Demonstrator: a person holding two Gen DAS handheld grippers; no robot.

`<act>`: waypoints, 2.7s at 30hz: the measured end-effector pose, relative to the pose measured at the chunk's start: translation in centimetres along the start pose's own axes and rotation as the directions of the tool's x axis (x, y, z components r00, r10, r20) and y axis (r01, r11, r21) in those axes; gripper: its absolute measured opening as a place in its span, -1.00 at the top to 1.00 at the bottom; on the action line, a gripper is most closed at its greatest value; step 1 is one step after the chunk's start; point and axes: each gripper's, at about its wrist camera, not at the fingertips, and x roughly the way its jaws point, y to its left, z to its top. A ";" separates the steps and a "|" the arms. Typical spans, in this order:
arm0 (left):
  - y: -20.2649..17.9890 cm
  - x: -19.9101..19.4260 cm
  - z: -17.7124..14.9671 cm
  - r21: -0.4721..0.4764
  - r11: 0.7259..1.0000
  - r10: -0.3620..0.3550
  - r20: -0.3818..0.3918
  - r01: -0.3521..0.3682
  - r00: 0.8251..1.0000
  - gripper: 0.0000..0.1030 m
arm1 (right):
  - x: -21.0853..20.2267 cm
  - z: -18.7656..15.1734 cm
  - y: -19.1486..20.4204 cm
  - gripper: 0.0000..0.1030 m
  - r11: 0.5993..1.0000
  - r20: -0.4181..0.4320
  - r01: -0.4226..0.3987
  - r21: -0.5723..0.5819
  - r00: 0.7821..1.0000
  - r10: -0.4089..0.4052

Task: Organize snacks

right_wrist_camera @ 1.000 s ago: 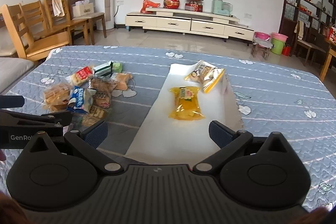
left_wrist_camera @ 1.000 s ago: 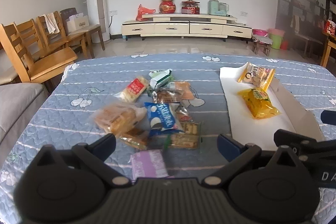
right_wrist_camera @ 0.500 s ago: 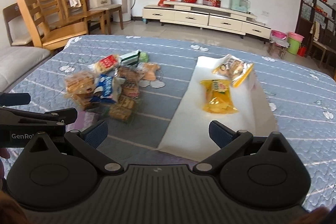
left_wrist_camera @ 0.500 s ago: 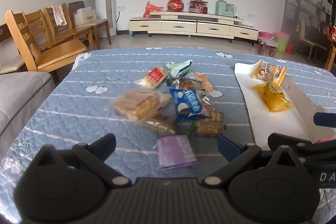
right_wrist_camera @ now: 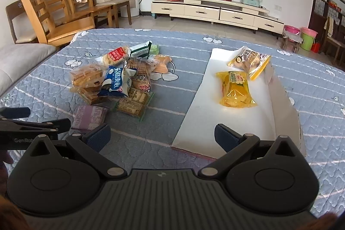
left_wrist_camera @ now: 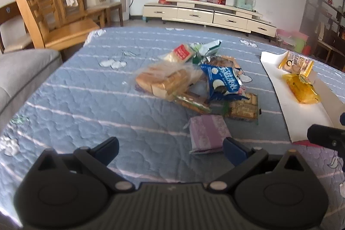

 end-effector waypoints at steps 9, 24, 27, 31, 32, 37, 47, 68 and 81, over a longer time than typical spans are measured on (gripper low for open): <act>-3.4 3.6 0.5 0.029 0.999 -0.019 -0.042 0.020 0.999 -0.90 | 0.6 -0.2 -0.6 -1.00 1.000 -0.001 0.008 0.018 1.000 -0.008; -1.2 1.8 -0.1 0.025 0.999 0.023 -0.023 -0.023 0.999 0.10 | 3.9 2.9 1.4 -1.00 0.997 0.025 -0.080 0.010 0.996 0.080; -0.1 0.8 -0.2 0.016 0.999 0.029 -0.002 -0.029 1.000 0.10 | 6.1 4.4 3.1 -1.00 0.995 0.020 -0.095 -0.014 0.995 0.095; 1.2 0.1 -0.1 -0.010 1.000 0.026 0.016 -0.026 1.000 0.10 | 9.4 6.0 5.1 -1.00 0.993 -0.021 -0.117 -0.022 0.993 0.117; 1.4 -0.1 0.0 -0.014 1.000 0.026 0.021 -0.026 0.999 0.10 | 10.3 6.3 5.6 -1.00 0.993 -0.034 -0.119 -0.020 0.992 0.118; 2.7 -0.4 0.4 -0.039 0.999 0.039 0.048 -0.037 0.998 0.10 | 13.5 6.8 6.9 -0.89 0.995 -0.095 -0.093 -0.028 0.991 0.090; 3.4 -1.0 0.9 -0.070 0.997 0.042 0.078 -0.036 0.996 0.10 | 11.6 6.1 6.7 -0.21 0.992 -0.062 -0.117 -0.052 0.992 0.114; 0.3 -5.7 1.5 -0.006 0.999 0.043 0.163 -0.042 0.986 0.10 | -1.7 2.1 2.2 -0.22 0.994 0.031 -0.104 -0.036 0.994 0.106; -0.7 -7.4 1.6 0.017 0.999 0.035 0.195 -0.039 0.980 0.10 | -4.2 1.2 1.6 -0.22 0.994 0.054 -0.100 -0.041 0.993 0.102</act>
